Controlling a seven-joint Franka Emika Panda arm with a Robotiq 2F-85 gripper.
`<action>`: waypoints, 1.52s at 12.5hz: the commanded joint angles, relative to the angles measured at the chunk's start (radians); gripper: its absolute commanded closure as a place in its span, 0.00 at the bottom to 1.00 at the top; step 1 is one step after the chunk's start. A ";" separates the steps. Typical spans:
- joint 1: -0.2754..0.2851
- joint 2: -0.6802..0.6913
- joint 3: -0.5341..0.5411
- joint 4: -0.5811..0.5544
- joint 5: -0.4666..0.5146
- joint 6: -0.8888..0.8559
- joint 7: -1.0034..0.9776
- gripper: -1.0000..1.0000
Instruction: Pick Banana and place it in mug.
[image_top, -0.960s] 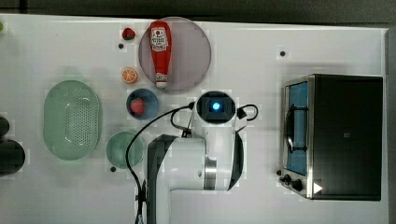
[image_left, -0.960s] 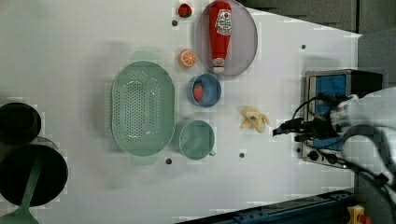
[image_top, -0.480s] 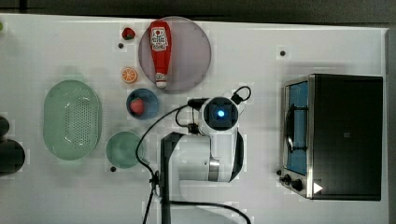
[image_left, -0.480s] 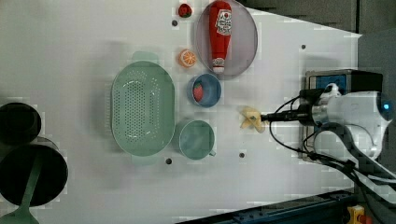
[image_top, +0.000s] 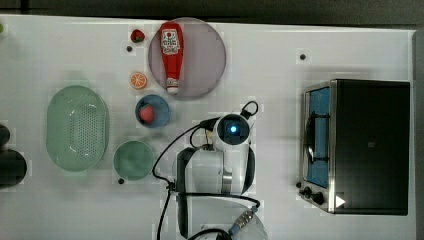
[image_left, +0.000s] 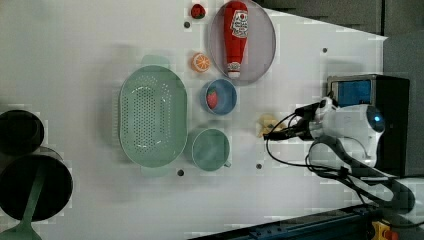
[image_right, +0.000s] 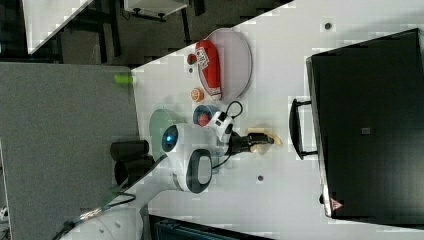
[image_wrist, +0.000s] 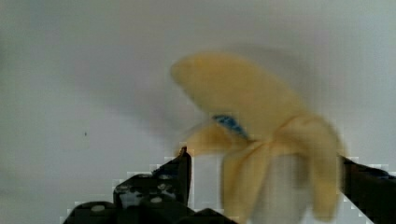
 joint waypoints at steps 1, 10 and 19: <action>-0.009 -0.012 0.012 0.001 0.001 0.057 -0.053 0.00; -0.010 -0.091 0.005 0.005 0.001 0.025 -0.052 0.69; -0.001 -0.562 0.011 0.132 0.001 -0.582 0.034 0.69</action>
